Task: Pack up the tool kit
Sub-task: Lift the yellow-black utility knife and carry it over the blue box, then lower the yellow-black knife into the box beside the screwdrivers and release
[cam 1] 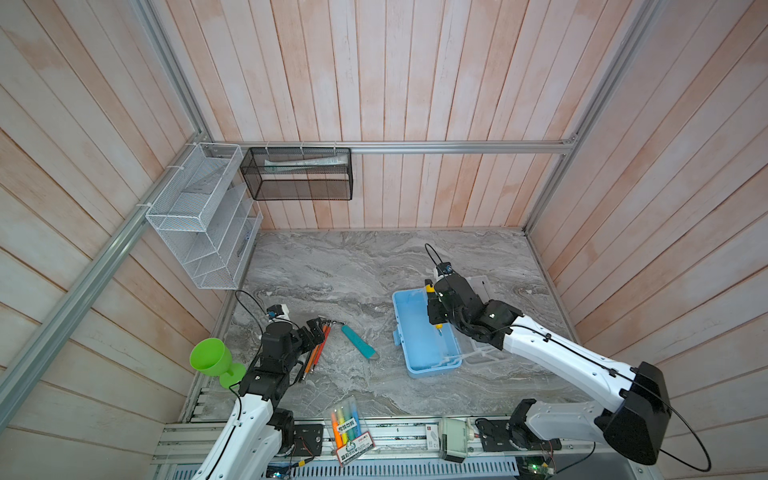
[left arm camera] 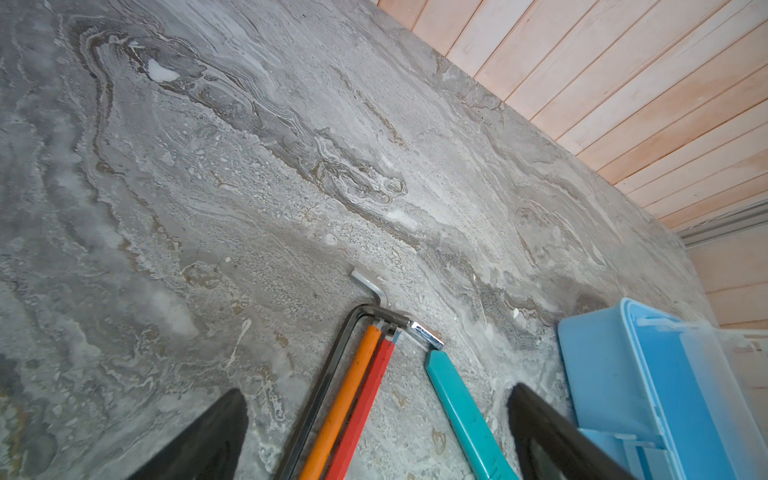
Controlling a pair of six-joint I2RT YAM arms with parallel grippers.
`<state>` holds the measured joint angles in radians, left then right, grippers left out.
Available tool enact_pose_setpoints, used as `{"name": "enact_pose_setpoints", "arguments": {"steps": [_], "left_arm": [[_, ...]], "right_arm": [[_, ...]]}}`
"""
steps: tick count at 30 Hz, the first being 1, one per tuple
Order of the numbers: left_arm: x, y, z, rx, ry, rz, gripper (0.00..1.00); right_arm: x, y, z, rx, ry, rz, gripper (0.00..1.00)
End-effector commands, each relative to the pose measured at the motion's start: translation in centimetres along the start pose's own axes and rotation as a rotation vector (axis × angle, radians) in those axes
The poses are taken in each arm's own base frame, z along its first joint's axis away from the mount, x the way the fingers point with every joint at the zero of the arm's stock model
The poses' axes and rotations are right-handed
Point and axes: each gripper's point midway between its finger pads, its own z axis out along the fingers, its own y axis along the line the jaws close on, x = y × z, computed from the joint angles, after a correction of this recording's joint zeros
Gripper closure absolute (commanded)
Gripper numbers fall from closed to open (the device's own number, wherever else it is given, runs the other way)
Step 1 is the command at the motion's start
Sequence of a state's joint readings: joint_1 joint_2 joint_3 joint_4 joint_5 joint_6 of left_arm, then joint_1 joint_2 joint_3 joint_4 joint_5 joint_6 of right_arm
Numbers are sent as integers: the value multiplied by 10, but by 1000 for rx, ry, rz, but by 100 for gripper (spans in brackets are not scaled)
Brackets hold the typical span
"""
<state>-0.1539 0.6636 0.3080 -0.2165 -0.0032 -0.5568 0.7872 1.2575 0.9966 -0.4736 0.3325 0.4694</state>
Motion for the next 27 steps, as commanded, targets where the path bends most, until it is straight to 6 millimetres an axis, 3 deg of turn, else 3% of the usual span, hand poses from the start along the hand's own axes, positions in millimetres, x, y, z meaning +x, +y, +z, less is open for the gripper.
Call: {"name": "enact_pose_setpoints", "arguments": {"steps": [1,6,21,22,24,27], "left_arm": [[2,-3,1,25,-8,16,1],[4,-3,3,25,-1,15,1],[5,-1,4,13,-2,9,1],[5,-1,4,15,-3,10,1],[5,-1,4,18,-3,12,1],[5,-1,4,15,-4,10,1]], "right_arm": [[15,-23,5,54,41,-11,100],[23,-34,16,57,69,-10,100],[51,-21,44,3,198,-19,100],[50,-20,44,2,198,-19,98],[47,-21,42,10,200,-31,85],[41,-28,39,57,205,-54,76]]}}
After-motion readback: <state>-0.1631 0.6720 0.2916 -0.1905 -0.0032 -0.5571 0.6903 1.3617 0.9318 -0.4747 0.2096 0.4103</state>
